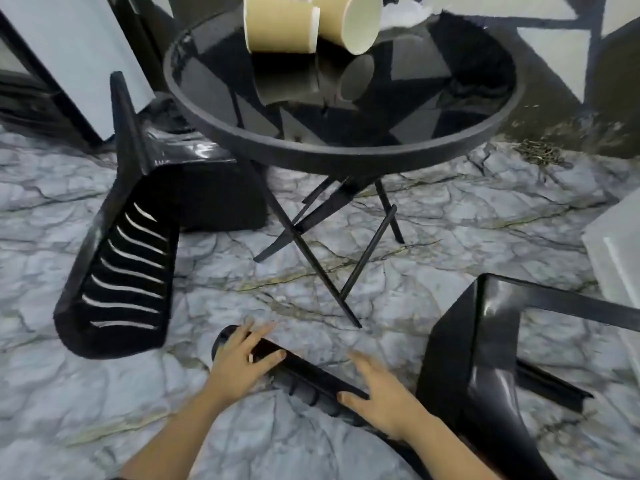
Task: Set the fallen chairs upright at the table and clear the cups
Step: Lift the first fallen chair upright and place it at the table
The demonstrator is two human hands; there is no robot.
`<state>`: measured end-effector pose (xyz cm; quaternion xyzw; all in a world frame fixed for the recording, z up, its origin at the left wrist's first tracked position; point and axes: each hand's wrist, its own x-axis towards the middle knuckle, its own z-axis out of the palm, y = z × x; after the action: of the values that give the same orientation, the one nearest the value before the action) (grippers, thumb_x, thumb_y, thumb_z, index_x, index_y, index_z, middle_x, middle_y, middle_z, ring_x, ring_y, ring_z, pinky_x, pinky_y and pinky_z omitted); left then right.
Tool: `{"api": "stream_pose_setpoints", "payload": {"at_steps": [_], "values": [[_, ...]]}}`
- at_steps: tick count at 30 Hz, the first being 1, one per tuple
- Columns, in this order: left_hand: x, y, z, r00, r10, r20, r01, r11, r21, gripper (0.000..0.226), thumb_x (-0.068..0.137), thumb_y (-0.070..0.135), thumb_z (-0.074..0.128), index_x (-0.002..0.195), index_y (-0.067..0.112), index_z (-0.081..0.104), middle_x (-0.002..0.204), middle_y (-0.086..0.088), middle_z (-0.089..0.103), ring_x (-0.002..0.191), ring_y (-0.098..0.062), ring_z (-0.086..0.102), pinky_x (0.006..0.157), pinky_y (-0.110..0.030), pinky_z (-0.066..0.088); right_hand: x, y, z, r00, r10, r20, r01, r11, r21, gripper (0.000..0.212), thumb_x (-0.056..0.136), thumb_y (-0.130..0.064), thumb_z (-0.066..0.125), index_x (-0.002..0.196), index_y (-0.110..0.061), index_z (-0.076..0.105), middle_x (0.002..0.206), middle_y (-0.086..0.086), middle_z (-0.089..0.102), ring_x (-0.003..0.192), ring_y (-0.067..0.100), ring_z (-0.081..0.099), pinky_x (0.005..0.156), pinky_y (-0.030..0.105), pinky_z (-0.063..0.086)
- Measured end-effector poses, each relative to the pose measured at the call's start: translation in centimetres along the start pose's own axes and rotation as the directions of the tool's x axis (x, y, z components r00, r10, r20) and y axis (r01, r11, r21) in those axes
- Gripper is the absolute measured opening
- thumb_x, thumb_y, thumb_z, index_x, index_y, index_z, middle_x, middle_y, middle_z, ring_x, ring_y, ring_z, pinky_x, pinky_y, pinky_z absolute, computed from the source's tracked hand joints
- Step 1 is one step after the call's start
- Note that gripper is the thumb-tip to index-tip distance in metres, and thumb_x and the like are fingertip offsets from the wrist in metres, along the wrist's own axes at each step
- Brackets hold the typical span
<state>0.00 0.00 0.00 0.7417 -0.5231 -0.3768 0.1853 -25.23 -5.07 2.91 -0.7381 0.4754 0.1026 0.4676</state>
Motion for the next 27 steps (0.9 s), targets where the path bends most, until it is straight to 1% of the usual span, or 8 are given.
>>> {"api": "stream_pose_setpoints", "payload": {"at_steps": [4,8,11,16,18,20,24,27], "values": [[2.6,-5.1,0.7,0.979,-0.052,-0.196,0.058,0.998,0.027,0.062,0.049,0.086,0.045,0.109,0.071,0.035,0.155,-0.002,0.022,0.142,-0.027,0.017,0.114,-0.052,0.020,4.3,1.1,3.1,0.998,-0.046,0.033,0.045,0.999,0.012,0.070,0.088,-0.045,0.050,0.146,-0.028,0.014,0.157,-0.003,0.014,0.143,0.015,0.014,0.115,0.030,0.019],[3.7,-7.3,0.4,0.981,-0.101,-0.167,0.073,0.983,-0.167,0.041,0.059,0.063,0.071,0.094,0.072,0.050,0.139,-0.003,0.039,0.132,-0.020,0.033,0.107,-0.033,0.028,6.4,2.2,5.2,0.996,-0.087,0.014,0.087,0.996,0.026,0.063,0.088,-0.046,0.049,0.144,-0.032,0.021,0.152,-0.005,0.027,0.138,0.015,0.026,0.111,0.029,0.027],[4.4,-7.5,0.0,0.986,-0.056,-0.156,0.025,0.981,-0.190,0.043,0.060,0.044,0.076,0.089,0.067,0.055,0.116,-0.006,0.051,0.115,-0.019,0.048,0.102,-0.031,0.035,6.8,2.7,5.7,0.996,-0.084,-0.014,0.084,0.996,0.011,0.058,0.088,-0.049,0.046,0.140,-0.041,0.023,0.143,-0.008,0.042,0.126,0.015,0.044,0.099,0.032,0.042],[4.7,-6.8,-0.2,0.981,-0.105,-0.163,0.063,0.968,-0.243,0.035,0.065,0.015,0.082,0.090,0.033,0.065,0.112,-0.007,0.055,0.107,-0.021,0.052,0.083,-0.018,0.040,5.9,2.5,6.1,0.991,-0.034,-0.132,0.057,0.983,0.175,0.051,0.082,-0.047,0.056,0.130,-0.052,0.037,0.133,-0.017,0.054,0.121,0.006,0.050,0.098,0.027,0.043],[4.3,-5.9,-0.8,0.982,-0.136,-0.133,0.096,0.958,-0.271,0.034,0.062,0.011,0.083,0.088,0.026,0.067,0.113,-0.010,0.054,0.098,-0.015,0.055,0.066,-0.009,0.046,4.9,2.2,6.0,0.986,-0.009,-0.166,0.044,0.977,0.210,0.046,0.078,-0.049,0.059,0.113,-0.068,0.036,0.126,-0.022,0.056,0.117,0.002,0.052,0.096,0.025,0.044],[3.9,-4.4,-1.7,0.984,-0.129,-0.119,0.093,0.959,-0.270,0.036,0.057,0.009,0.086,0.083,0.026,0.068,0.110,-0.011,0.056,0.092,-0.014,0.056,0.060,-0.009,0.048,3.4,1.7,5.4,0.981,0.020,-0.193,0.028,0.969,0.246,0.043,0.075,-0.050,0.060,0.099,-0.074,0.035,0.120,-0.026,0.058,0.112,-0.002,0.054,0.092,0.021,0.045],[2.5,1.3,-5.4,0.988,-0.052,-0.144,0.013,0.964,-0.265,0.037,0.050,0.014,0.090,0.076,0.032,0.069,0.104,-0.007,0.057,0.098,-0.024,0.057,0.079,-0.033,0.051,-0.3,-0.3,2.6,0.961,0.071,-0.269,0.033,0.932,0.362,0.042,0.075,-0.042,0.067,0.093,-0.072,0.043,0.105,-0.034,0.061,0.102,-0.007,0.056,0.088,0.019,0.046],[0.8,7.1,-9.2,0.982,0.079,-0.169,-0.112,0.974,-0.198,0.045,0.039,0.038,0.090,0.077,0.043,0.066,0.100,-0.008,0.054,0.096,-0.022,0.053,0.083,-0.034,0.047,-3.8,-2.8,0.0,0.939,0.089,-0.332,0.084,0.877,0.474,0.042,0.074,-0.032,0.072,0.096,-0.061,0.052,0.098,-0.036,0.064,0.098,-0.011,0.058,0.090,0.017,0.046]]}}
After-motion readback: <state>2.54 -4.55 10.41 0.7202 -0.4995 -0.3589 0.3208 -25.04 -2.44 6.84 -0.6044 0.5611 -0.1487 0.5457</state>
